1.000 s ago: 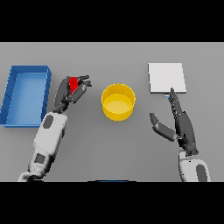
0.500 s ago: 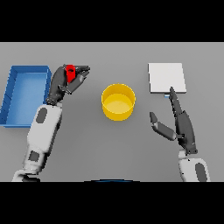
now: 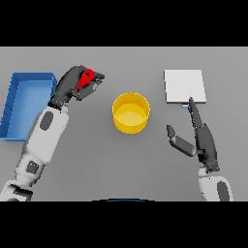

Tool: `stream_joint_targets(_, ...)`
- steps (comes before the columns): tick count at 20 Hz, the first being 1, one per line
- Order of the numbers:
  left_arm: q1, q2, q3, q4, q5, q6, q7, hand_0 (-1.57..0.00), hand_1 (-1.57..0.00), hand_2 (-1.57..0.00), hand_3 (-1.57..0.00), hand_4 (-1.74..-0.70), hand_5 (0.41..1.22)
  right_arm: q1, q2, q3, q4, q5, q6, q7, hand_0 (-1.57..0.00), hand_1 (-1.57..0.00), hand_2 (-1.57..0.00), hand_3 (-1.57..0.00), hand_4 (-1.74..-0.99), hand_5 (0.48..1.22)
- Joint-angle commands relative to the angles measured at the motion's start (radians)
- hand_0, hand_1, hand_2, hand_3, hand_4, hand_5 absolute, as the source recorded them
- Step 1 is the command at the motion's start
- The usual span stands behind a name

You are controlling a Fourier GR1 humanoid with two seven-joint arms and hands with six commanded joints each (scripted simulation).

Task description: Pick up the red beaker and tilt it to pour out 1 green nut into yellow bowl. Pick up the yellow bowl and place it on the metallic measuring scale.

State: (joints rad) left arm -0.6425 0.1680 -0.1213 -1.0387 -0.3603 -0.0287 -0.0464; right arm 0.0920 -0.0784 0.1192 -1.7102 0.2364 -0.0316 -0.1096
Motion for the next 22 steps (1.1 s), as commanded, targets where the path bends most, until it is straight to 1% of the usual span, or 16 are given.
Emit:
stream_joint_targets(1,-0.013,0.014,-0.031,-0.005,-0.036,-0.016,0.025,-1.57,-1.57,-1.57,-1.57,-1.74,1.125,0.002,0.006,0.010,-0.006,0.004,0.003,0.010,0.00,0.00,0.00,0.00,-1.186,0.660)
stream_joint_targets(2,-0.018,0.034,-0.059,-0.024,-0.067,-0.036,0.044,-1.57,-1.57,-1.57,-1.57,-1.74,1.127,-0.009,0.002,0.008,-0.004,0.006,0.004,0.020,0.00,0.00,0.00,0.00,-1.183,0.663)
stream_joint_targets(3,-0.034,0.047,-0.084,-0.025,-0.099,-0.049,0.053,-1.57,-1.57,-1.57,-1.57,-1.74,1.129,-0.002,0.005,0.010,-0.011,0.001,0.007,0.018,0.00,0.00,0.00,0.00,-1.178,0.663)
stream_joint_targets(6,-0.085,0.065,-0.174,-0.019,-0.206,-0.084,0.093,-1.57,-1.57,-1.57,-1.57,-1.74,1.147,-0.015,0.007,0.005,-0.001,-0.008,0.011,0.031,0.00,0.00,0.00,0.00,-1.182,0.668)
stream_joint_targets(8,-0.135,0.073,-0.246,-0.004,-0.299,-0.105,0.123,-1.57,-1.57,-1.57,-1.57,-1.74,1.174,-0.001,0.007,0.007,-0.012,-0.013,0.017,0.022,0.00,0.00,0.00,0.00,-1.183,0.671)
stream_joint_targets(10,-0.165,0.088,-0.310,0.005,-0.371,-0.142,0.129,-1.57,-1.57,-1.57,-1.57,-1.74,1.191,0.003,0.014,0.010,-0.023,-0.016,0.015,0.039,0.00,0.00,0.00,0.00,-1.182,0.674)
stream_joint_targets(11,-0.185,0.089,-0.332,0.027,-0.401,-0.157,0.133,-1.57,-1.57,-1.57,-1.57,-1.74,1.197,0.013,0.014,0.012,-0.024,-0.012,0.015,0.037,0.00,0.00,0.00,0.00,-1.187,0.676)
stream_joint_targets(12,-0.206,0.092,-0.360,0.039,-0.434,-0.183,0.144,-1.57,-1.57,-1.57,-1.57,-1.69,1.202,0.001,0.011,0.003,-0.019,-0.019,0.014,0.053,0.00,0.00,0.00,0.00,-1.191,0.675)
stream_joint_targets(13,-0.224,0.091,-0.387,0.046,-0.465,-0.204,0.154,-1.57,-1.57,-1.57,-1.49,-1.70,1.205,-0.004,0.013,-0.002,-0.004,-0.032,0.021,0.044,0.00,0.00,0.00,0.00,-1.190,0.675)
stream_joint_targets(15,-0.269,0.104,-0.439,0.073,-0.519,-0.243,0.116,-1.57,-1.57,-1.57,-1.38,-1.71,1.211,0.027,0.020,0.002,-0.019,-0.039,0.023,0.022,0.00,0.00,0.00,0.00,-1.195,0.671)
stream_joint_targets(16,-0.297,0.107,-0.467,0.087,-0.548,-0.271,0.109,-1.57,-1.57,-1.57,-1.36,-1.71,1.213,0.009,0.032,-0.003,-0.012,-0.044,0.014,0.044,0.00,0.00,0.00,0.00,-1.196,0.666)
stream_joint_targets(17,-0.320,0.109,-0.489,0.113,-0.575,-0.279,0.095,-1.57,-1.57,-1.57,-1.35,-1.72,1.215,0.009,0.033,-0.008,-0.006,-0.056,0.018,0.051,0.00,0.00,0.00,0.00,-1.197,0.659)
stream_joint_targets(19,-0.359,0.107,-0.529,0.136,-0.614,-0.305,0.059,-1.57,-1.57,-1.57,-1.29,-1.72,1.217,0.009,0.036,-0.008,-0.016,-0.070,0.026,0.048,0.00,0.00,0.00,0.00,-1.206,0.639)
stream_joint_targets(21,-0.393,0.096,-0.569,0.167,-0.650,-0.320,0.015,-1.57,-1.57,-1.57,-1.39,-1.72,1.218,0.021,0.041,-0.001,-0.011,-0.057,0.020,0.033,0.00,0.00,0.00,0.00,-1.220,0.624)
stream_joint_targets(22,-0.406,0.092,-0.590,0.179,-0.670,-0.316,-0.009,-1.57,-1.57,-1.57,-1.43,-1.73,1.219,0.011,0.044,0.004,-0.009,-0.038,0.008,0.043,0.00,0.00,0.00,0.00,-1.221,0.617)
